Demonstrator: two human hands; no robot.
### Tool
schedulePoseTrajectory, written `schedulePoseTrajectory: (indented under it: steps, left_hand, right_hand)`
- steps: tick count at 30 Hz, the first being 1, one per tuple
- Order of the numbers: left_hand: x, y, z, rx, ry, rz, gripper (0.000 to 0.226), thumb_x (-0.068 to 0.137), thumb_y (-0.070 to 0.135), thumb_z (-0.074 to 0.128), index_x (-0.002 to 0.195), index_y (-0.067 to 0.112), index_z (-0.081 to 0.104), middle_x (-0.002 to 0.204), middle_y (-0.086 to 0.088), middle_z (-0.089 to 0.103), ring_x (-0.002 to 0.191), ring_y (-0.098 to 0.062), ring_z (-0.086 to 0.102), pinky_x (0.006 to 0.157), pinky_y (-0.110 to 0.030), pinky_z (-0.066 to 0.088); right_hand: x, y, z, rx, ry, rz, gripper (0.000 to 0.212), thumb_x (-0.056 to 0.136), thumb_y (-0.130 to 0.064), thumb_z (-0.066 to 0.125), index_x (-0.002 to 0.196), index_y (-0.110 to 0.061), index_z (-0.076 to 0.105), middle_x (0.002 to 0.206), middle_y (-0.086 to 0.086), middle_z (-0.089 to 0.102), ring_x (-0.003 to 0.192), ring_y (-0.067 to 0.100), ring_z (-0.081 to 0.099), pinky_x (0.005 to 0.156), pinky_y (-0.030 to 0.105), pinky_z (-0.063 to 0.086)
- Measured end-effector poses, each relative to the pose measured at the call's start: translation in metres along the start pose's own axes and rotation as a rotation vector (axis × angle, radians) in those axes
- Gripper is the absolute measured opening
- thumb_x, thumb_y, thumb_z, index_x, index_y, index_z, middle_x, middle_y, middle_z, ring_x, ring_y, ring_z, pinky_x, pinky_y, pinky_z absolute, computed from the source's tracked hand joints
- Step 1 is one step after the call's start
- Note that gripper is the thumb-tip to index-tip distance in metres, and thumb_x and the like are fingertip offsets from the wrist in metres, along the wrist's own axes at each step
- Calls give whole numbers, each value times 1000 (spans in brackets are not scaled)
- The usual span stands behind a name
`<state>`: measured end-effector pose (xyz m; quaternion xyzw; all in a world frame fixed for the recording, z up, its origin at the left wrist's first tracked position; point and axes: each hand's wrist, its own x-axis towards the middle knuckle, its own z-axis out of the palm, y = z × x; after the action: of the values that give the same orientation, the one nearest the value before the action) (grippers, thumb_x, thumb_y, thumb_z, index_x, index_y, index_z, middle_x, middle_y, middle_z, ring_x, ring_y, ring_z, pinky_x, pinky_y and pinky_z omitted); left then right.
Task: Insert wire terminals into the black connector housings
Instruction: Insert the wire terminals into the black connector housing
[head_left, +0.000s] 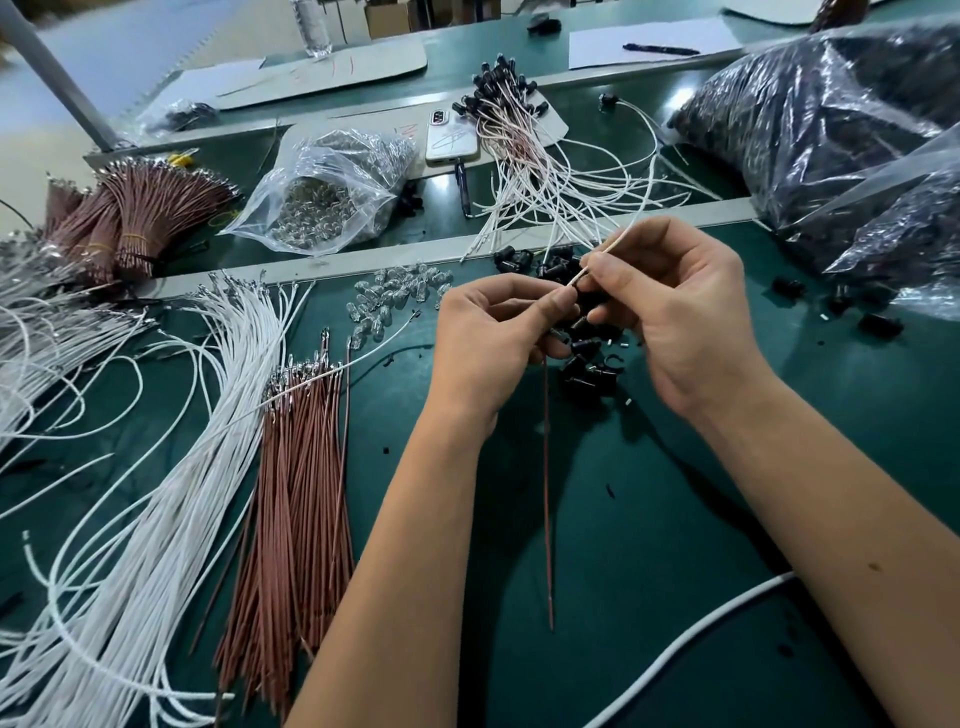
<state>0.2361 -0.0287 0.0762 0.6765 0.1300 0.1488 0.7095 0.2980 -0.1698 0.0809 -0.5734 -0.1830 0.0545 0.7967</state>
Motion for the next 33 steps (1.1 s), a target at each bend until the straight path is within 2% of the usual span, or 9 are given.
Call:
schedulePoseTrajectory:
  steps: [3,6,9,12,15,20,25,33]
  left_hand:
    - [0,2,-10,54,-80,14,19,86,2,77,104,5,76,86,-14,78,59,-17,67,60,-23,50]
    - [-2,4,-14,41,-131,-7,36,84,-9,74,118,2,68,91,-14,78,63,-17,70,62,-21,54]
    - [-2,5,-14,17,-149,-36,31,85,-11,72,112,-4,61,94,-17,78,66,-20,72,61,-21,55]
    - [-2,5,-15,-60,-179,-58,19,89,-12,65,103,1,62,99,-19,77,70,-21,72,65,-22,55]
    - [-1,6,-18,-220,-212,-107,19,91,-12,60,98,5,65,103,-20,75,73,-20,72,67,-21,57]
    - [1,7,-20,-472,-303,-235,24,81,-5,62,100,5,70,92,-14,74,68,-16,70,69,-20,57]
    - [0,8,-21,-568,-381,-295,28,80,-2,58,101,4,76,96,-18,73,71,-16,68,64,-19,57]
    - [-2,14,-22,-626,-362,-310,26,83,1,57,98,3,77,93,-19,71,68,-18,68,62,-17,57]
  right_hand:
    - [3,-3,-4,76,15,27,11,93,3,70,97,-6,65,79,5,73,74,18,71,58,24,55]
    - [5,-4,-8,117,-3,62,15,93,2,70,106,-6,69,81,3,73,76,16,71,59,22,54]
    - [6,-5,-10,104,-43,86,18,93,0,70,111,-5,72,80,2,73,76,14,70,59,21,54]
    - [6,-6,-12,90,-59,95,14,93,-3,72,106,-8,74,80,2,72,77,15,69,58,22,53]
    - [6,-7,-12,129,-63,110,13,91,-4,72,103,-8,74,80,3,72,77,15,70,59,21,52]
    - [6,-11,-11,251,-66,154,15,81,-10,74,96,-9,72,80,3,72,74,15,70,57,19,50]
    - [6,-13,-11,289,-67,177,12,80,-9,73,92,-10,72,78,2,72,71,14,70,55,18,48]
    - [4,-12,-10,269,-75,222,13,79,-11,74,91,-10,71,75,2,72,69,12,70,53,16,47]
